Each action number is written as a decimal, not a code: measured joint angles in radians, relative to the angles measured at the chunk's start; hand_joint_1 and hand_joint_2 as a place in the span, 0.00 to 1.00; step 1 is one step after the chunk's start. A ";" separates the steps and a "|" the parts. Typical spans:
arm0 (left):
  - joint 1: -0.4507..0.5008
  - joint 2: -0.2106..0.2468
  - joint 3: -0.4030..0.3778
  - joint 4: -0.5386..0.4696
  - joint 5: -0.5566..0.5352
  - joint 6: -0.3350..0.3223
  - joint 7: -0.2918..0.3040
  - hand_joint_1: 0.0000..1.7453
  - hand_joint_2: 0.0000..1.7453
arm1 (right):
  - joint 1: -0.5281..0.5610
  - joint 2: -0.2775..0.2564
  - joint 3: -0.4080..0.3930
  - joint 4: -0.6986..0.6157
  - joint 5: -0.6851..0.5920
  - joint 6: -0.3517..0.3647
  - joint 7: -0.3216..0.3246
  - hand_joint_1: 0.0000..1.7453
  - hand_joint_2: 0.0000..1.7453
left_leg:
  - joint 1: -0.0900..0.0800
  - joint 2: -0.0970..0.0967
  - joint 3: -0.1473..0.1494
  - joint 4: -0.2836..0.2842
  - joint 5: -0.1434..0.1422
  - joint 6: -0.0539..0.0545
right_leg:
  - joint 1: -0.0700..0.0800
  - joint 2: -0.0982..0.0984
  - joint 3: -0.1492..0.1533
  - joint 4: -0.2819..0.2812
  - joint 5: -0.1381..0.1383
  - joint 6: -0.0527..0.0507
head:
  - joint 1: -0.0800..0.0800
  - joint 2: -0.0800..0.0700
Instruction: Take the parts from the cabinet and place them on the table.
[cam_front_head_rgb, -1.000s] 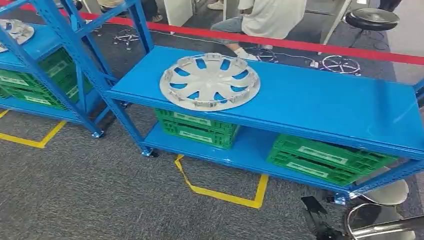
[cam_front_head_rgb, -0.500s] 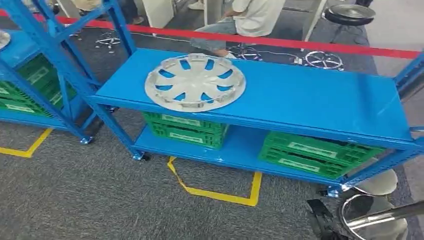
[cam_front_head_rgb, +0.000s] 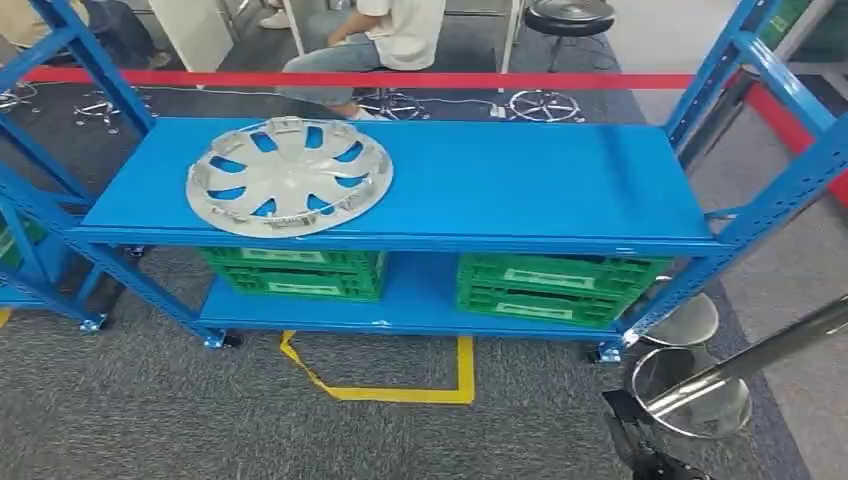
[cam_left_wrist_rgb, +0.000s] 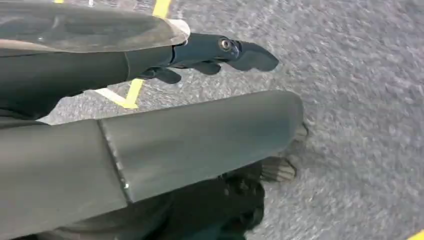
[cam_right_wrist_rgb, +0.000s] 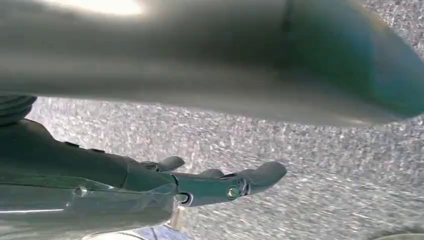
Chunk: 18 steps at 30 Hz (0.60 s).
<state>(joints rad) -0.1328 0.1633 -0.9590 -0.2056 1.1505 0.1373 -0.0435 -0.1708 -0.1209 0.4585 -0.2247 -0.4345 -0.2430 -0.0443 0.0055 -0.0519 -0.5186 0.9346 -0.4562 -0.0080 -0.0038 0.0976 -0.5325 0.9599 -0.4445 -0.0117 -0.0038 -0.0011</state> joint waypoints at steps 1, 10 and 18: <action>-0.002 -0.002 0.000 0.000 0.000 0.000 0.000 0.00 0.00 | 0.002 0.000 0.002 0.000 0.001 0.000 0.001 0.00 0.00 | -0.002 0.009 0.002 0.000 -0.002 0.005 | -0.004 0.009 -0.002 -0.004 0.001 0.008 | 0.000 0.000; -0.007 -0.004 -0.005 0.000 -0.006 0.003 -0.006 0.00 0.00 | 0.009 -0.002 0.007 0.000 -0.011 -0.001 0.003 0.00 0.00 | 0.001 0.100 0.017 -0.021 0.003 0.027 | -0.017 -0.091 -0.128 0.283 -0.120 0.046 | 0.034 0.000; -0.015 -0.005 -0.012 0.000 -0.008 0.003 -0.006 0.00 0.00 | 0.008 -0.003 0.012 0.000 -0.015 -0.002 -0.001 0.00 0.00 | -0.003 0.172 0.033 -0.009 -0.015 -0.010 | -0.004 -0.134 0.010 0.005 -0.020 0.014 | 0.035 0.000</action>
<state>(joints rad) -0.1480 0.1587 -0.9709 -0.2056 1.1425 0.1400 -0.0500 -0.1626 -0.1244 0.4704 -0.2243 -0.4498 -0.2445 -0.0450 0.0029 0.1205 -0.4855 0.9255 -0.4716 -0.0177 -0.0073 -0.0362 -0.5227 0.9653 -0.4650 0.0019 0.0313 -0.0011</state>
